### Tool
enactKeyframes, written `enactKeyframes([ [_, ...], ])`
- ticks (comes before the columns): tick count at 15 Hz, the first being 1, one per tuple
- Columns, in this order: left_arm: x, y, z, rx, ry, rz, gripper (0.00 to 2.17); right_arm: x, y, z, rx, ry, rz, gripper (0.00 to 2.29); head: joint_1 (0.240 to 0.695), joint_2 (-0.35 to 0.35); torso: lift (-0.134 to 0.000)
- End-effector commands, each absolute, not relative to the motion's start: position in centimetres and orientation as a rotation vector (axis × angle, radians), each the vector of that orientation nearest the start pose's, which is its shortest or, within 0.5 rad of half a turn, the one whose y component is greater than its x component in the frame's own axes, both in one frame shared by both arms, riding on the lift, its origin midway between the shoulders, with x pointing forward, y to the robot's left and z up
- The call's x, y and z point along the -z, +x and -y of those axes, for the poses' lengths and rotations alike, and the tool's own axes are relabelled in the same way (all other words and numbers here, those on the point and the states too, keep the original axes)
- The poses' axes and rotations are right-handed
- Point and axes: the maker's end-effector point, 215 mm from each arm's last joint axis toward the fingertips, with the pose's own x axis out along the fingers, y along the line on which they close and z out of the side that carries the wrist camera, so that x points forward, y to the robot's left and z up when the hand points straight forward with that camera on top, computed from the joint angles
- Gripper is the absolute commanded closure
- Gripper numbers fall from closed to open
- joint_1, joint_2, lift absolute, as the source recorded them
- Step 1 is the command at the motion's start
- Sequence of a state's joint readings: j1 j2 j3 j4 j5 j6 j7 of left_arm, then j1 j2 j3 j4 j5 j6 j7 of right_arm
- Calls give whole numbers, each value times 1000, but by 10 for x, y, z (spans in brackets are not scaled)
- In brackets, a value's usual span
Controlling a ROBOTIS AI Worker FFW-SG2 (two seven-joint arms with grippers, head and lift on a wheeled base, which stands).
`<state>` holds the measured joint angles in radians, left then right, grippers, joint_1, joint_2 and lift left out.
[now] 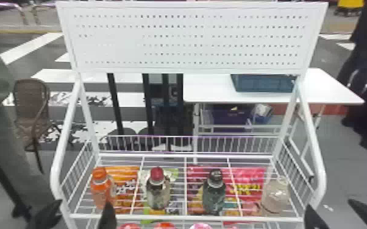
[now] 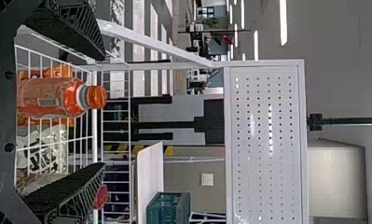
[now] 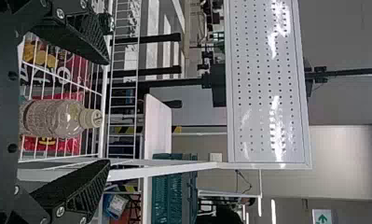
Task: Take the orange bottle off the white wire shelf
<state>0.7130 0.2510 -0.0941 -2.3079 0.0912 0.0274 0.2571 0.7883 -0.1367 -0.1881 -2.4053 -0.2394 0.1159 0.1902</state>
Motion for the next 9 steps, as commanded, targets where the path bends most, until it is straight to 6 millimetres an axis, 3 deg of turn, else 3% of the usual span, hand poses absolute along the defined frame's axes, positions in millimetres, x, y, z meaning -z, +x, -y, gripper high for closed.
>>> enactKeyframes([
  [1, 316, 389, -210, 2, 37, -23, 87, 279, 375, 257, -166, 17, -53, 147, 499, 0, 0],
  [6, 362, 408, -196, 5, 32, -38, 87, 280, 376, 256, -168, 21, -53, 147, 499, 0, 0],
  [9, 386, 424, -200, -3, 36, -35, 87, 284, 377, 257, -168, 28, -60, 147, 499, 0, 0],
])
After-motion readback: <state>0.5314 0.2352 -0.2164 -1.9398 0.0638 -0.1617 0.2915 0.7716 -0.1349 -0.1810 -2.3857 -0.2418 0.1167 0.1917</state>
